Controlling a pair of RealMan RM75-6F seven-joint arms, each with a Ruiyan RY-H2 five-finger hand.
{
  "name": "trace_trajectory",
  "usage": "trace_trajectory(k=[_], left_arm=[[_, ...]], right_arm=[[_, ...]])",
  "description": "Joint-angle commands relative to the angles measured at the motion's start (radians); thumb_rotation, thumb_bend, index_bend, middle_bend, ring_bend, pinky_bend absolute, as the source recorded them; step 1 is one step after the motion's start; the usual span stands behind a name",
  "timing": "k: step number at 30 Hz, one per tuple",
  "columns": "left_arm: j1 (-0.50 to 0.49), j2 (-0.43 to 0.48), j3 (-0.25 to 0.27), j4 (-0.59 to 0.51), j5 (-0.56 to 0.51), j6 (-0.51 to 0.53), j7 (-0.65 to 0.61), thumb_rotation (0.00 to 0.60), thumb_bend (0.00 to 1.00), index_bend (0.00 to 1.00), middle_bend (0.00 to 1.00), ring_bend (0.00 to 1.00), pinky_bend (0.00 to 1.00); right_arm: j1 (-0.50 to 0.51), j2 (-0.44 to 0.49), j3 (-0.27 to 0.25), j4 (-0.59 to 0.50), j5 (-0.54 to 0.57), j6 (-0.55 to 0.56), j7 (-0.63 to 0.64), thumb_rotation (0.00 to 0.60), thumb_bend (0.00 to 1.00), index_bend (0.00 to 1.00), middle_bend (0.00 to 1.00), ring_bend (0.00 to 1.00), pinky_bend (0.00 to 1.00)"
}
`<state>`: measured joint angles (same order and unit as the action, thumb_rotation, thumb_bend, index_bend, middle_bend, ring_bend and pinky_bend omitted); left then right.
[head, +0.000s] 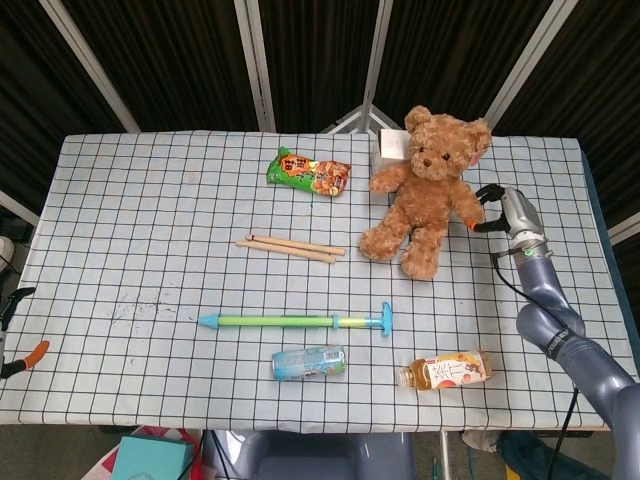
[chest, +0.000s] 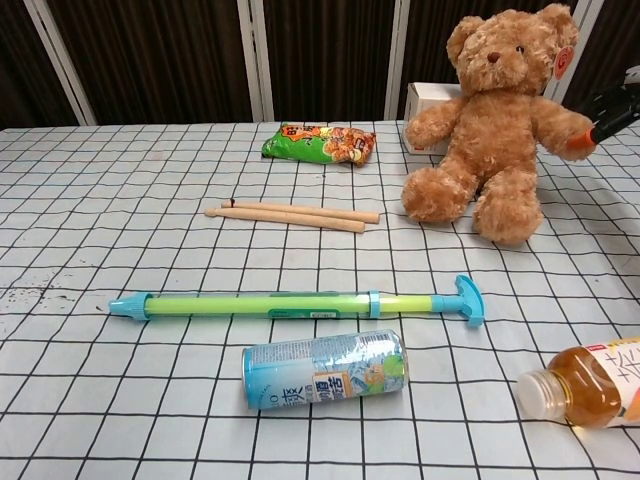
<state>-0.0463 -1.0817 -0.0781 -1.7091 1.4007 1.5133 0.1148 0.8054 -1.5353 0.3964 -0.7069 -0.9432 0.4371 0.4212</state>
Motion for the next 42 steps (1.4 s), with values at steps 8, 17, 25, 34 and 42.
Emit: trace_trajectory(k=[8, 17, 25, 34, 42], left_arm=[[-0.002, 0.001, 0.001, -0.002, -0.001, -0.004, 0.001, 0.6, 0.31, 0.21, 0.0, 0.0, 0.12], [-0.001, 0.005, -0.001, -0.001, -0.005, -0.005, -0.005, 0.6, 0.31, 0.21, 0.0, 0.0, 0.12], [-0.003, 0.004, 0.0, -0.001, -0.005, -0.007, -0.002, 0.6, 0.31, 0.21, 0.0, 0.0, 0.12], [-0.001, 0.003, 0.002, -0.005, -0.007, -0.005, 0.006, 0.6, 0.31, 0.21, 0.0, 0.0, 0.12], [-0.001, 0.001, 0.0, -0.004, -0.014, -0.007, 0.014, 0.6, 0.31, 0.21, 0.0, 0.0, 0.12]], right_arm=[[0.015, -0.015, 0.015, -0.015, 0.057, 0.035, -0.064, 0.6, 0.25, 0.51, 0.56, 0.38, 0.0], [0.015, -0.049, 0.028, 0.012, 0.127, 0.075, -0.13, 0.6, 0.33, 0.59, 0.59, 0.4, 0.0], [0.016, -0.057, 0.034, 0.016, 0.136, 0.073, -0.145, 0.6, 0.33, 0.59, 0.59, 0.41, 0.0], [0.009, -0.077, 0.025, 0.035, 0.119, 0.063, -0.143, 0.6, 0.33, 0.59, 0.59, 0.41, 0.0], [0.015, -0.07, 0.043, 0.028, 0.087, 0.076, -0.114, 0.6, 0.33, 0.59, 0.59, 0.41, 0.0]])
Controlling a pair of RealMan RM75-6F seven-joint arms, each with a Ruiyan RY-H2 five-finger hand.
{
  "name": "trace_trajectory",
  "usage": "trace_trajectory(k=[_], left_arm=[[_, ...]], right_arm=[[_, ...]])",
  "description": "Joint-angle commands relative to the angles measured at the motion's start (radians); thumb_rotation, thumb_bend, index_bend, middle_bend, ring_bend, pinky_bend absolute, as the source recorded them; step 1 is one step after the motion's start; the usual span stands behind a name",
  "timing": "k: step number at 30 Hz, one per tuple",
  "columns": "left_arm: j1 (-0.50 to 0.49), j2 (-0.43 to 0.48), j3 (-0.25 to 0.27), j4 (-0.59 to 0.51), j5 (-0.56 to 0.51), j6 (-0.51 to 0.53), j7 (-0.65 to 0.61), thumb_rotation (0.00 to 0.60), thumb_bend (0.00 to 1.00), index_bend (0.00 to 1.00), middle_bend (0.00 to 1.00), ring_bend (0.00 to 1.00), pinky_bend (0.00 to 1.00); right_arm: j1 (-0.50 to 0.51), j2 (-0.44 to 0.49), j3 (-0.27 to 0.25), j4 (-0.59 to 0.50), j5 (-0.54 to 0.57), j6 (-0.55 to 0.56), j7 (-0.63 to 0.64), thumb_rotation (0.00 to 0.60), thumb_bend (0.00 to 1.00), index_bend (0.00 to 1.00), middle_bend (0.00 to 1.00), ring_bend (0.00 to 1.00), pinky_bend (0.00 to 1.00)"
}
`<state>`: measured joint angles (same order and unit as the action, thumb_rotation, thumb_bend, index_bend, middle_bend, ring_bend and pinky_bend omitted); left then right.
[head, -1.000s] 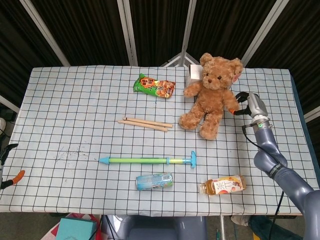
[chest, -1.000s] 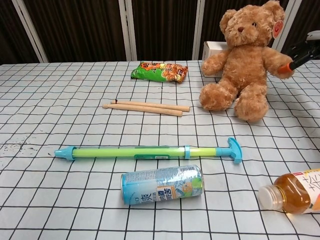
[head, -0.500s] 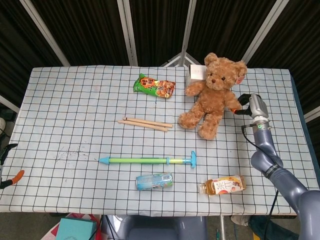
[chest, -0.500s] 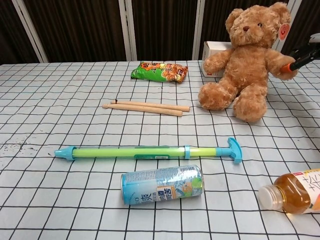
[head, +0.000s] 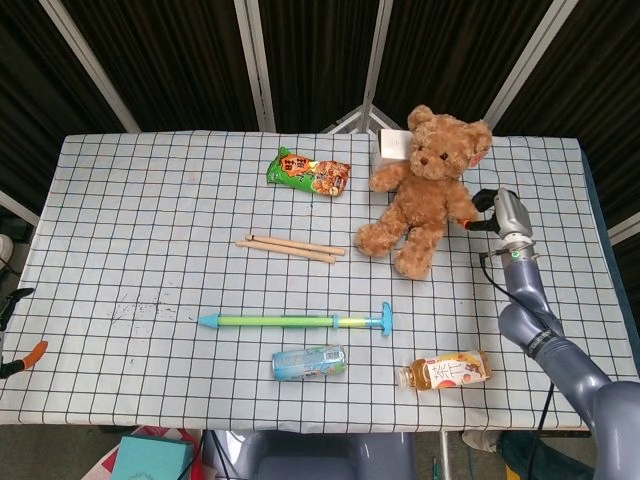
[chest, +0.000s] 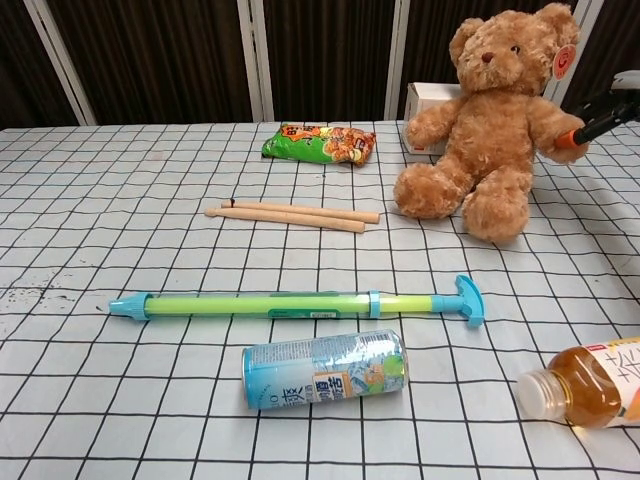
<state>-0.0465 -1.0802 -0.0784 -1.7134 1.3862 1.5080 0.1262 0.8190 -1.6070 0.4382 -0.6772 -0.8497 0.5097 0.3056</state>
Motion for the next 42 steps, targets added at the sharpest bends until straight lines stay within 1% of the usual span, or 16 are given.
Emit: trace_trajectory(k=[1, 6, 14, 20, 24, 30, 37, 40, 42], left_arm=[[-0.001, -0.001, 0.0, 0.0, 0.0, -0.001, 0.004, 0.6, 0.31, 0.21, 0.0, 0.0, 0.12], [0.001, -0.001, 0.0, -0.002, -0.001, 0.002, 0.006, 0.6, 0.31, 0.21, 0.0, 0.0, 0.12], [0.001, -0.002, 0.001, -0.002, -0.002, 0.001, 0.008, 0.6, 0.31, 0.21, 0.0, 0.0, 0.12], [0.0, -0.003, 0.002, -0.003, 0.0, 0.0, 0.01, 0.6, 0.31, 0.21, 0.0, 0.0, 0.12], [0.001, -0.001, 0.002, -0.003, 0.001, 0.003, 0.008, 0.6, 0.31, 0.21, 0.0, 0.0, 0.12], [0.0, -0.002, 0.001, -0.003, -0.002, 0.0, 0.008, 0.6, 0.31, 0.21, 0.0, 0.0, 0.12], [0.005, 0.002, 0.0, -0.003, 0.001, 0.01, -0.001, 0.6, 0.31, 0.21, 0.0, 0.0, 0.12], [0.006, 0.003, 0.001, -0.003, 0.002, 0.011, -0.003, 0.6, 0.31, 0.21, 0.0, 0.0, 0.12], [0.006, 0.003, 0.001, -0.003, 0.002, 0.009, -0.002, 0.6, 0.31, 0.21, 0.0, 0.0, 0.12]], right_arm=[[0.0, 0.002, -0.001, -0.002, -0.009, 0.003, 0.001, 0.6, 0.33, 0.59, 0.59, 0.41, 0.0], [-0.01, -0.014, -0.012, 0.018, -0.014, -0.01, 0.003, 0.6, 0.33, 0.59, 0.59, 0.41, 0.0], [-0.003, -0.005, 0.003, 0.013, -0.038, 0.008, 0.019, 0.6, 0.33, 0.59, 0.59, 0.41, 0.0], [-0.013, -0.015, -0.009, 0.029, -0.031, -0.008, 0.003, 0.6, 0.33, 0.59, 0.59, 0.41, 0.0], [-0.011, -0.024, -0.005, 0.042, -0.029, -0.013, 0.008, 0.6, 0.33, 0.59, 0.59, 0.41, 0.0], [-0.003, -0.014, 0.004, 0.027, -0.049, 0.007, 0.014, 0.6, 0.33, 0.59, 0.59, 0.41, 0.0], [-0.014, -0.028, -0.015, 0.046, -0.047, -0.019, -0.001, 0.6, 0.33, 0.59, 0.59, 0.41, 0.0], [-0.014, -0.028, -0.015, 0.046, -0.055, -0.014, 0.001, 0.6, 0.33, 0.59, 0.59, 0.41, 0.0], [-0.014, -0.019, -0.013, 0.036, -0.065, -0.003, 0.003, 0.6, 0.33, 0.57, 0.58, 0.39, 0.0]])
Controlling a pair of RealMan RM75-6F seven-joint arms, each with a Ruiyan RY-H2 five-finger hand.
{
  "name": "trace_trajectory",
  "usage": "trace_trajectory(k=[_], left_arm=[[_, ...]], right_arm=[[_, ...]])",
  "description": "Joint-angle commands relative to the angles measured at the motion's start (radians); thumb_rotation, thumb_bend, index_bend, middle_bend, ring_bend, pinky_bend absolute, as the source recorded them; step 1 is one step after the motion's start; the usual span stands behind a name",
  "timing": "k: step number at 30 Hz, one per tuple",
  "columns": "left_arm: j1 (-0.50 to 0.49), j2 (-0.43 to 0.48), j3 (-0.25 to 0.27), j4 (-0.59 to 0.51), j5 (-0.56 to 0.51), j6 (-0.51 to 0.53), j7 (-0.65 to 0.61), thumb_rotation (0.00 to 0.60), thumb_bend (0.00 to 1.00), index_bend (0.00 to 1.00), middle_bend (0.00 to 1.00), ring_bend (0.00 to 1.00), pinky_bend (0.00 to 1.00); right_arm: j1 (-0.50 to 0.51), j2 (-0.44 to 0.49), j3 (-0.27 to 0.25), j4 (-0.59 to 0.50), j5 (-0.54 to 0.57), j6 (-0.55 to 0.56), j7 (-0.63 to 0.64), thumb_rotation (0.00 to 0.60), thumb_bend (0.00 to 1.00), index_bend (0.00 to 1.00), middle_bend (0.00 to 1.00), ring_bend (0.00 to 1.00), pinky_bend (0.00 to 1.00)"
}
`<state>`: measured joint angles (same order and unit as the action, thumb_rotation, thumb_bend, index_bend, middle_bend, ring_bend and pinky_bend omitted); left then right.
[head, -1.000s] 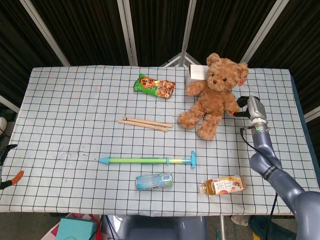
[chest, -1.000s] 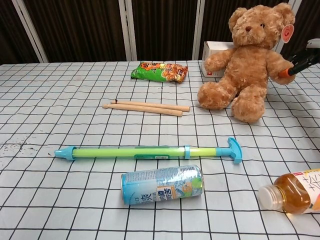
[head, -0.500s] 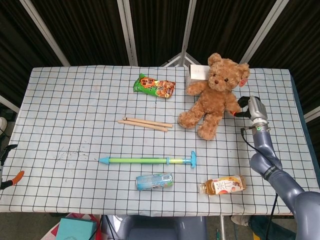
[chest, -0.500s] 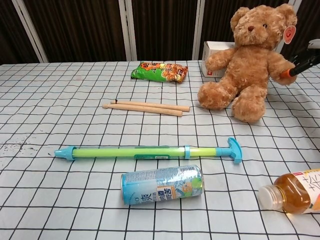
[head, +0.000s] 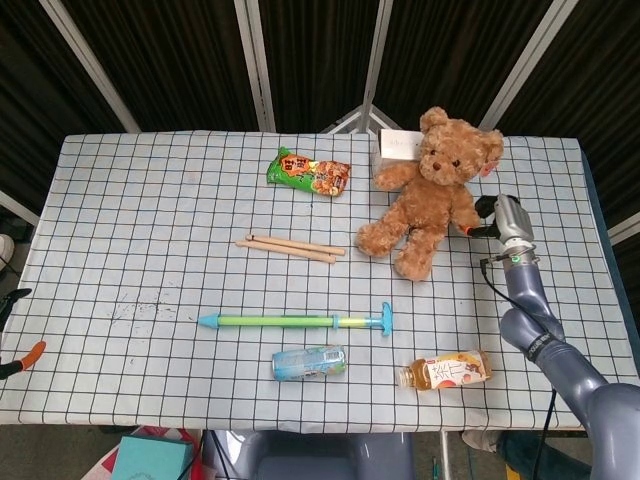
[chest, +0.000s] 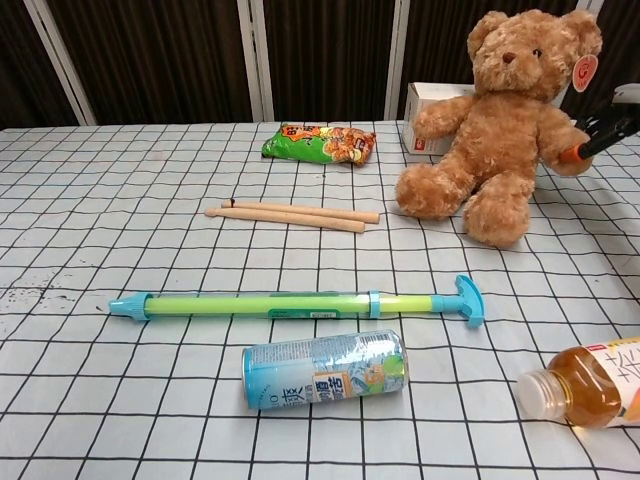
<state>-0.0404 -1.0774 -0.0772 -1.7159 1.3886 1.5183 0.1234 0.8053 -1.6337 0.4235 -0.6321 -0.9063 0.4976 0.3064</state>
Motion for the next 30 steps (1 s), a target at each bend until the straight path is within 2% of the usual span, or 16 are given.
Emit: trace_trajectory(k=[1, 3, 5, 6, 8, 14, 18, 21, 24, 27, 30], left_arm=[[-0.001, 0.0, 0.0, 0.0, 0.0, -0.002, 0.002, 0.6, 0.31, 0.21, 0.0, 0.0, 0.12], [-0.002, -0.001, 0.0, -0.001, 0.0, -0.003, 0.004, 0.6, 0.31, 0.21, 0.0, 0.0, 0.12], [-0.003, -0.001, 0.0, -0.001, 0.0, -0.003, 0.006, 0.6, 0.31, 0.21, 0.0, 0.0, 0.12], [-0.003, -0.001, 0.0, -0.002, 0.001, -0.004, 0.007, 0.6, 0.31, 0.21, 0.0, 0.0, 0.12], [-0.003, -0.001, 0.001, -0.003, 0.001, -0.005, 0.007, 0.6, 0.31, 0.21, 0.0, 0.0, 0.12], [-0.006, 0.005, 0.005, -0.005, 0.003, -0.017, -0.002, 0.6, 0.31, 0.21, 0.0, 0.0, 0.12], [-0.007, 0.014, 0.01, -0.009, 0.007, -0.026, -0.017, 0.6, 0.31, 0.21, 0.0, 0.0, 0.12], [-0.005, 0.026, 0.014, -0.014, 0.003, -0.035, -0.03, 0.6, 0.31, 0.21, 0.0, 0.0, 0.12], [-0.004, 0.04, 0.017, -0.018, 0.012, -0.037, -0.056, 0.6, 0.31, 0.21, 0.0, 0.0, 0.12], [-0.003, 0.048, 0.023, -0.013, 0.03, -0.036, -0.082, 0.6, 0.31, 0.21, 0.0, 0.0, 0.12], [-0.002, 0.055, 0.029, -0.009, 0.045, -0.036, -0.106, 0.6, 0.31, 0.21, 0.0, 0.0, 0.12]], right_arm=[[-0.002, 0.013, 0.002, -0.016, -0.013, 0.013, 0.004, 0.6, 0.31, 0.52, 0.54, 0.33, 0.0], [-0.009, 0.032, -0.001, -0.044, -0.026, 0.014, 0.009, 0.6, 0.23, 0.33, 0.36, 0.13, 0.0], [-0.018, 0.057, -0.01, -0.081, -0.039, -0.004, 0.015, 0.6, 0.17, 0.14, 0.21, 0.02, 0.0], [-0.027, 0.084, -0.019, -0.116, -0.049, -0.025, 0.019, 0.6, 0.16, 0.06, 0.16, 0.0, 0.0], [-0.042, 0.123, -0.026, -0.169, -0.059, -0.042, 0.025, 0.6, 0.15, 0.0, 0.11, 0.0, 0.0], [-0.145, 0.263, -0.029, -0.391, -0.101, 0.043, 0.065, 0.6, 0.15, 0.0, 0.1, 0.0, 0.0], [-0.249, 0.373, -0.061, -0.546, -0.133, 0.14, 0.057, 0.6, 0.15, 0.0, 0.1, 0.0, 0.0], [-0.356, 0.451, -0.105, -0.681, -0.155, 0.267, 0.024, 0.6, 0.15, 0.0, 0.12, 0.01, 0.0], [-0.495, 0.488, -0.177, -0.813, -0.223, 0.49, -0.043, 0.6, 0.15, 0.01, 0.15, 0.04, 0.0], [-0.604, 0.483, -0.257, -0.868, -0.337, 0.689, -0.109, 0.6, 0.15, 0.04, 0.16, 0.05, 0.0], [-0.676, 0.456, -0.333, -0.852, -0.462, 0.827, -0.138, 0.6, 0.15, 0.08, 0.16, 0.05, 0.0]])
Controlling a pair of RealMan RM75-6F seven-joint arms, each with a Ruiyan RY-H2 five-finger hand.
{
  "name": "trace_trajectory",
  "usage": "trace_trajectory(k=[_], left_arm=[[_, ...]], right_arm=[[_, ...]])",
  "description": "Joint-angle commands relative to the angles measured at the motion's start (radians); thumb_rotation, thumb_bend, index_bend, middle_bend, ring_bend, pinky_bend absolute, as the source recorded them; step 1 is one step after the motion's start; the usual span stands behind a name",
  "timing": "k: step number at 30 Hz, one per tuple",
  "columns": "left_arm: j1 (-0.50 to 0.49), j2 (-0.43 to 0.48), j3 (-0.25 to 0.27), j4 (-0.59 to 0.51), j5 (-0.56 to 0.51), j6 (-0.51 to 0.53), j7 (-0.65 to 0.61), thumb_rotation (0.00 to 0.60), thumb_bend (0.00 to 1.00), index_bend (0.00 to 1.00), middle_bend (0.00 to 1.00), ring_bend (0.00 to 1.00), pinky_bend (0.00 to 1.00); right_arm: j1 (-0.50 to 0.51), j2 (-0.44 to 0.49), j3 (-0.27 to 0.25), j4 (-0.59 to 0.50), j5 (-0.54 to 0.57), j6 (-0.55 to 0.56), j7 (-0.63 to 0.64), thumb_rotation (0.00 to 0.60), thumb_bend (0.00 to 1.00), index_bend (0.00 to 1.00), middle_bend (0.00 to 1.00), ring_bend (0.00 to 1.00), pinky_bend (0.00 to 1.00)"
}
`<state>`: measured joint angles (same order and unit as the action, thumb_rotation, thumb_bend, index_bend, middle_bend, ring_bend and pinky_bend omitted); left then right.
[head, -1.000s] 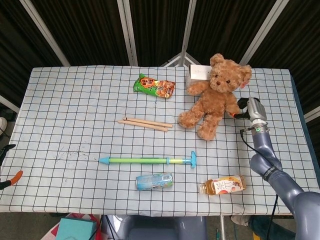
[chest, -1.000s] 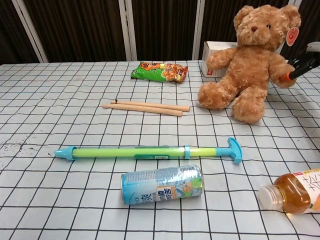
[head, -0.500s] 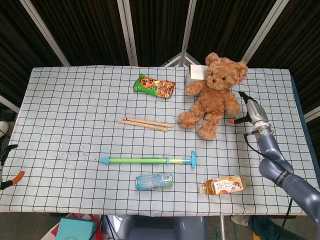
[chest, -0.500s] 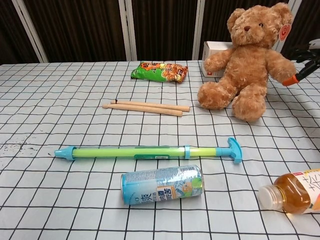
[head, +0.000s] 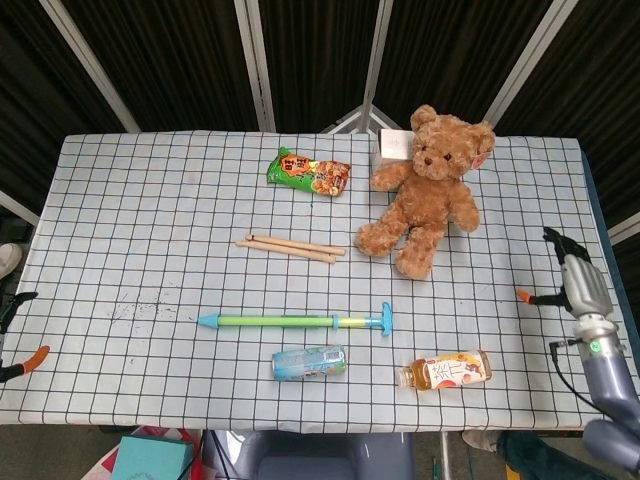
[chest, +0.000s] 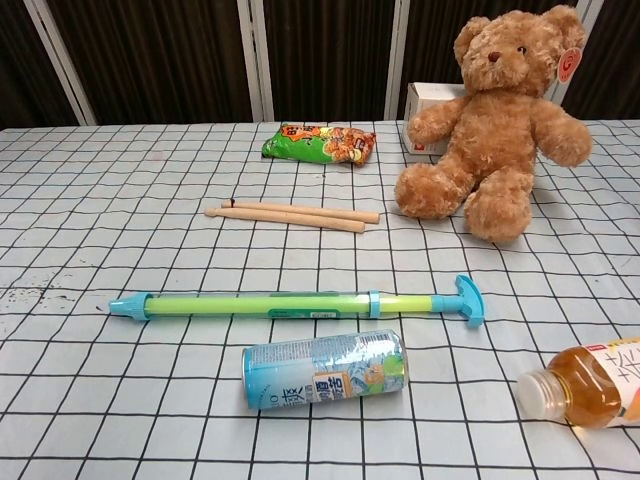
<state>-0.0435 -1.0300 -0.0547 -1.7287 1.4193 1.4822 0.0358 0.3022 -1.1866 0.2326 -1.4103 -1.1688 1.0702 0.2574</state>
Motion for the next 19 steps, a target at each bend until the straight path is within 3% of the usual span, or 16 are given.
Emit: trace_trajectory(k=[1, 4, 6, 19], left_arm=[[0.001, 0.009, 0.008, 0.005, 0.019, 0.001, -0.024, 0.6, 0.31, 0.21, 0.0, 0.0, 0.12], [0.001, 0.01, 0.013, 0.008, 0.043, 0.007, -0.036, 0.6, 0.31, 0.21, 0.0, 0.0, 0.12], [-0.001, 0.008, 0.013, 0.009, 0.046, 0.006, -0.036, 0.6, 0.31, 0.21, 0.0, 0.0, 0.12], [-0.019, -0.011, 0.007, 0.01, 0.024, -0.021, 0.019, 0.6, 0.31, 0.21, 0.0, 0.0, 0.12]], right_arm=[[-0.186, 0.004, -0.158, -0.06, -0.227, 0.279, -0.096, 0.6, 0.15, 0.09, 0.16, 0.05, 0.0], [-0.223, -0.025, -0.193, 0.045, -0.33, 0.411, -0.251, 0.6, 0.15, 0.1, 0.16, 0.03, 0.0], [-0.232, -0.033, -0.198, 0.069, -0.347, 0.436, -0.268, 0.6, 0.15, 0.1, 0.15, 0.02, 0.0], [-0.239, 0.003, -0.213, 0.054, -0.363, 0.428, -0.255, 0.6, 0.15, 0.11, 0.12, 0.0, 0.0]])
